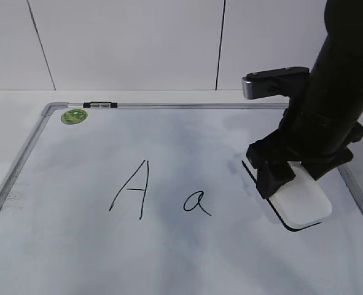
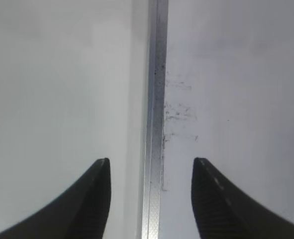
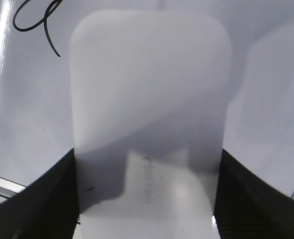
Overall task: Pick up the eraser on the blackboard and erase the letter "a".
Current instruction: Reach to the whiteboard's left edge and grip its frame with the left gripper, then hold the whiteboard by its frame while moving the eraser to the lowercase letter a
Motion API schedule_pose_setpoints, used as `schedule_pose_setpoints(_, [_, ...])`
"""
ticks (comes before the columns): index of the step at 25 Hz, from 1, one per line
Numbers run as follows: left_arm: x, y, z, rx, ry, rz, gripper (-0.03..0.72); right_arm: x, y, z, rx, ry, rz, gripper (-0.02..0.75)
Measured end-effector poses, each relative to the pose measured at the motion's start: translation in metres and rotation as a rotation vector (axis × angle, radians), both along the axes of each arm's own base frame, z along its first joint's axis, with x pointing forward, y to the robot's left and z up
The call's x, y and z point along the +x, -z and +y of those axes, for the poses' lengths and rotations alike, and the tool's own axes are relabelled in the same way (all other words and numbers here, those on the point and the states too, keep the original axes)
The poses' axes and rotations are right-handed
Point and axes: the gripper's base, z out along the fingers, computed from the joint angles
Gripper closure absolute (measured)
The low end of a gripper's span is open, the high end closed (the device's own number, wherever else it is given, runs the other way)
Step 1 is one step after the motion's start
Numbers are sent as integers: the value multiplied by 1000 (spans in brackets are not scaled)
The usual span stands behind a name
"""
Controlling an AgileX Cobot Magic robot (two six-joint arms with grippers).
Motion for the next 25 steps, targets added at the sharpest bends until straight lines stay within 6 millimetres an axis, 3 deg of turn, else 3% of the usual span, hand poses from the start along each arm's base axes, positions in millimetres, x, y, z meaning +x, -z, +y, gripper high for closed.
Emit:
schedule_pose_setpoints(6, [28,33,0,-15,1,102,324,0,0,0,1,1,2,176])
schedule_pose_setpoints(15, [42,84,-1,-22,16,249,328,0,0,0,-5,0,0,176])
schedule_pose_setpoints(25, [53,90,0,-19,23,253,356,0,0,0,-4,0,-2,177])
